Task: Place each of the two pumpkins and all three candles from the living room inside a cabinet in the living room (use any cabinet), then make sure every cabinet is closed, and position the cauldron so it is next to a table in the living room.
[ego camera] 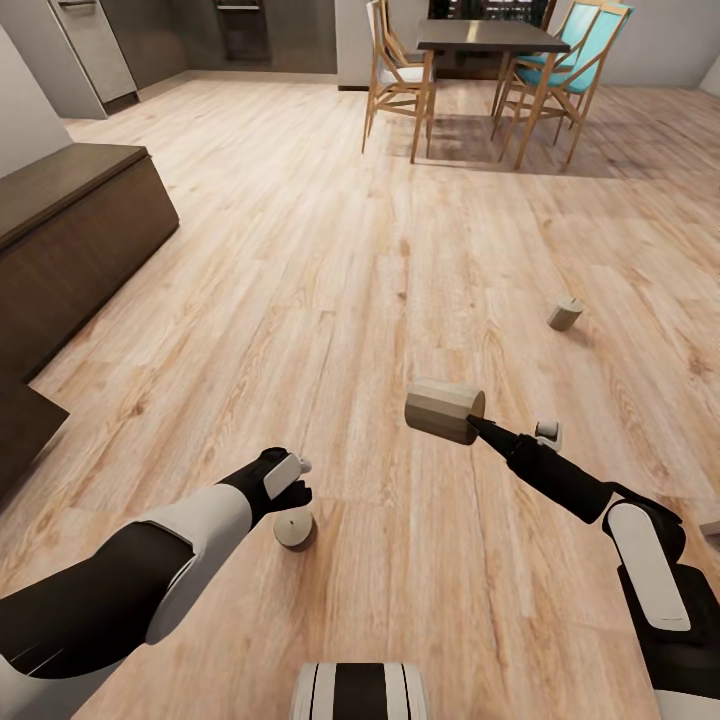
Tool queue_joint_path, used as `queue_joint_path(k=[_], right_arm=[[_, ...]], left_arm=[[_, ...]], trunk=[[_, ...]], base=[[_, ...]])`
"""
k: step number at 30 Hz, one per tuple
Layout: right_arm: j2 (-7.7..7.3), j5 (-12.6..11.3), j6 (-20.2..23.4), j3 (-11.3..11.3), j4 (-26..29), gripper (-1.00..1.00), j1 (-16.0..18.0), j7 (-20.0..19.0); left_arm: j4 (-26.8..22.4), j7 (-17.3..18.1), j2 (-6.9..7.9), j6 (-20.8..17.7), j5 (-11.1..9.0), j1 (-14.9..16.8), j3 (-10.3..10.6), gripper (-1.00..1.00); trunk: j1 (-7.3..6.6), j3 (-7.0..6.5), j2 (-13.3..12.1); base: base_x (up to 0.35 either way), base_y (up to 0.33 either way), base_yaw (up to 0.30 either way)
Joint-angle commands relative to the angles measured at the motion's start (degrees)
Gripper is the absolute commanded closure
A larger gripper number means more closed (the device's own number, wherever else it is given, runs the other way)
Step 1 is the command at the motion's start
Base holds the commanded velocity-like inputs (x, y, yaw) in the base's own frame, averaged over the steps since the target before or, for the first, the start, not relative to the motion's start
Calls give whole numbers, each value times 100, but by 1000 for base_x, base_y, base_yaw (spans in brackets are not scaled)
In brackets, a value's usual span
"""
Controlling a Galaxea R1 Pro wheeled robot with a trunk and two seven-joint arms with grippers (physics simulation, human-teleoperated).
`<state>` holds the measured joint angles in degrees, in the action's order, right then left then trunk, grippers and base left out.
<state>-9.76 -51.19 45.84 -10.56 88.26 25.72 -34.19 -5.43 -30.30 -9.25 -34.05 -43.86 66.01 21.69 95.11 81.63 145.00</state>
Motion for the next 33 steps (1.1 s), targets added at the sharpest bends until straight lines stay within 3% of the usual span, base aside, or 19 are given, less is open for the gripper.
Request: queue_joint_path(k=[1,33], right_arm=[[0,-18,39,-7,1,100,3,-8],[-3,-29,75,-7,1,100,3,-30]], left_arm=[[-10,-37,1,-22,-61,0,46,-100],[-10,-37,3,-14,-44,0,55,-100]], trunk=[[-1,4,1],[-1,4,1]], base=[[0,-77,0],[27,-23,0]])
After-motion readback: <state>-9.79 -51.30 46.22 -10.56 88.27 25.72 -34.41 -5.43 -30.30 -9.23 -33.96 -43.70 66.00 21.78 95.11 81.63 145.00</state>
